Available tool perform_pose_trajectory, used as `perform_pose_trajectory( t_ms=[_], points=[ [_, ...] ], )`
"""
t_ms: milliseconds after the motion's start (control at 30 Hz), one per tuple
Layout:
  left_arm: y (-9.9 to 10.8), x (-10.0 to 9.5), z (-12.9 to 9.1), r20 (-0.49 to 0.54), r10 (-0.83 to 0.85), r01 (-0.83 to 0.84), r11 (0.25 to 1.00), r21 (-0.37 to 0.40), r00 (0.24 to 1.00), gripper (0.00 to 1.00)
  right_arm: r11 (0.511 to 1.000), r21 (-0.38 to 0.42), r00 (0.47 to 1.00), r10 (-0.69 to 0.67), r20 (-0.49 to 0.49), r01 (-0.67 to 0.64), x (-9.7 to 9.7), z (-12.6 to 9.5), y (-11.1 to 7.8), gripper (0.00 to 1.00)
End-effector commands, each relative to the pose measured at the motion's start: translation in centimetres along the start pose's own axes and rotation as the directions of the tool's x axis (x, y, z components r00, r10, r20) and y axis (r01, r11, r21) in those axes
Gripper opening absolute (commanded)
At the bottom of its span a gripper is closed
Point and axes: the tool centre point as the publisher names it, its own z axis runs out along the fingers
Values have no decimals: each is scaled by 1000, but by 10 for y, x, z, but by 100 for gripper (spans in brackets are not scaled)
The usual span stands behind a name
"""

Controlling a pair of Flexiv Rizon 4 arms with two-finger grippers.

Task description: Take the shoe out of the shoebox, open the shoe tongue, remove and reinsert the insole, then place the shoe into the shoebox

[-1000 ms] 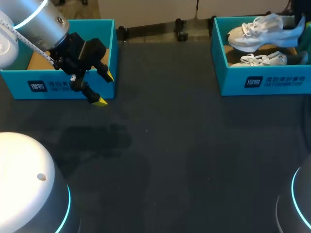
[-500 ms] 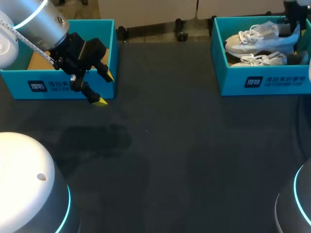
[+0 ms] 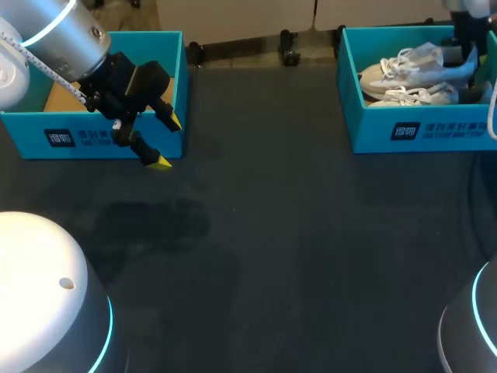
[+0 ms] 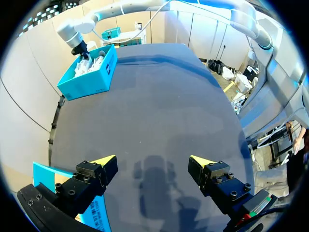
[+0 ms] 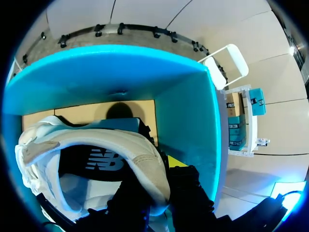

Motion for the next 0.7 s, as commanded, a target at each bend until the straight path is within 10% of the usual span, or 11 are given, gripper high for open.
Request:
perform_pose_trajectory(
  t_ms=[33,633,700],
  points=[
    [0,1,0,2,0,0,1000,-2,1000,100,999,36,1000,18,1,-18,6,5,8,0],
    [0,1,0,2,0,0,1000,-2,1000,100,996,65,998,57,5,-57,13,16,6,0],
    [0,1,0,2,0,0,1000,-2,1000,100,996,68,998,60,3,-60,12,15,6,22]
  ],
)
